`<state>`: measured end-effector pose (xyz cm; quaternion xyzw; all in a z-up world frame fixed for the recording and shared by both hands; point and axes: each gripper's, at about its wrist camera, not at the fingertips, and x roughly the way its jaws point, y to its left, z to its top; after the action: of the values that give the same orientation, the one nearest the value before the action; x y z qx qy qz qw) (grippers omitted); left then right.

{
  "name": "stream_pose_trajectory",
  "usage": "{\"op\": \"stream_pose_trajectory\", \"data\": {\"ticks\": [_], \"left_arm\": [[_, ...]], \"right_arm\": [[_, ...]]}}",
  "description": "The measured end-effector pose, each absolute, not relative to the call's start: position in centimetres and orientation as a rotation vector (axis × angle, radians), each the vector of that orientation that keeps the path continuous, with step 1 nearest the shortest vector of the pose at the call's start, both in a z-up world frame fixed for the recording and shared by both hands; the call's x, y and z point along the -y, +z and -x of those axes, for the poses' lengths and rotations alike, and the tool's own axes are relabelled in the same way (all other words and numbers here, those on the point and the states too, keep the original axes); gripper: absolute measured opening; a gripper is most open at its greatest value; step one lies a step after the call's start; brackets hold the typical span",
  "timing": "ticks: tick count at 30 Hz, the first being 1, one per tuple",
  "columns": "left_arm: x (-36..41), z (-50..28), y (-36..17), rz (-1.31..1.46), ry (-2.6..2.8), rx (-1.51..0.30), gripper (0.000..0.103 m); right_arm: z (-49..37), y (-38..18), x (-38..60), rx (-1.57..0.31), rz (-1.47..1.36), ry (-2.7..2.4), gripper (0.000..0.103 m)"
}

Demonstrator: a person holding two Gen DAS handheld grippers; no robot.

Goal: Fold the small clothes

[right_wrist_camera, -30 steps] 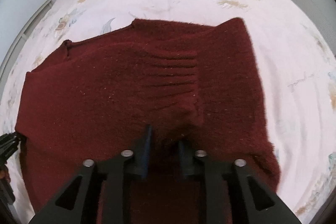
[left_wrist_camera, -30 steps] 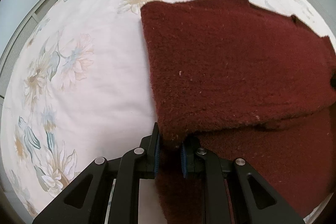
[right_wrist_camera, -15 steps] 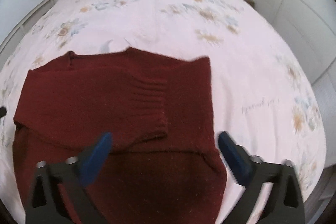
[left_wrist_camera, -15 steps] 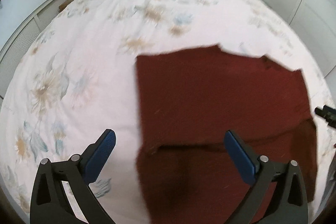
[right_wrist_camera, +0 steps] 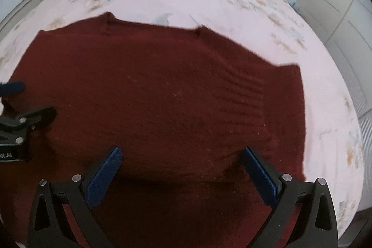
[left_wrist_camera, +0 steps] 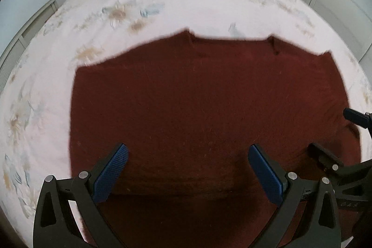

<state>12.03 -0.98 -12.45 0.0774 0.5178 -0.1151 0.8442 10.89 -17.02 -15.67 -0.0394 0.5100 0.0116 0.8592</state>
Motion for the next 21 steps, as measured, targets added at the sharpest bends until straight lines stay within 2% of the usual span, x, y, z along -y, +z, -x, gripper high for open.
{"op": "stream_pose_trajectory", "data": {"ticks": [10, 21], "left_arm": [[-4.4, -12.4, -14.7, -0.159, -0.203, -1.099, 0.102], [-6.1, -12.7, -15.4, -0.125, -0.212, -1.104, 0.102]], "right_arm": [[-10.1, -16.1, 23.9, -1.071, -0.024, -0.045, 0.103], [-9.5, -17.2, 24.2, -1.063, -0.118, -0.057, 0.103]]}}
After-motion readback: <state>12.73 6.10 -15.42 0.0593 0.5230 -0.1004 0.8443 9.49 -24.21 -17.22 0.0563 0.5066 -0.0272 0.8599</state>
